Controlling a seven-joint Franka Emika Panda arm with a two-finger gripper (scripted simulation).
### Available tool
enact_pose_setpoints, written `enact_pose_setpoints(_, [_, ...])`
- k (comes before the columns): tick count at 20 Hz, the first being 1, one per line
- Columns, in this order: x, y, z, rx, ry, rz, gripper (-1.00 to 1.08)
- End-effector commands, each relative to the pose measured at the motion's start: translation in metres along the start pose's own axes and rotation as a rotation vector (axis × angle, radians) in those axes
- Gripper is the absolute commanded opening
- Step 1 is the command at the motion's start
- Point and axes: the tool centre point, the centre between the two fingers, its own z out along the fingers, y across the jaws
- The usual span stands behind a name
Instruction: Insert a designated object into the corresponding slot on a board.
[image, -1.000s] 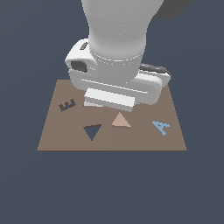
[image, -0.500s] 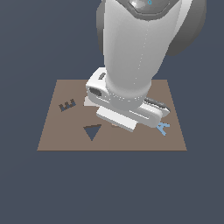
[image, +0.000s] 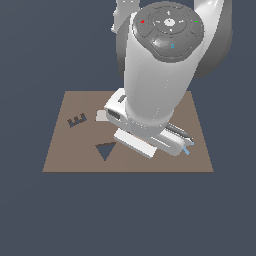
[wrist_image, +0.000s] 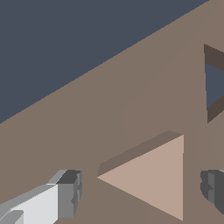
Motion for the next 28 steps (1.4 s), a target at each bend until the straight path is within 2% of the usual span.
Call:
enact_pose_setpoints(1, [0.000,0.000,0.000,0.000,0.000,0.000,1.00])
enact_pose_setpoints(11, [0.001,0.000,0.020,0.001,0.000,0.004,1.00])
enact_pose_setpoints(12, [0.001,0.000,0.020,0.001,0.000,0.004,-1.00])
enact_pose_setpoints(28, [0.001,-0.001,0.017,0.001,0.000,0.004,-1.00])
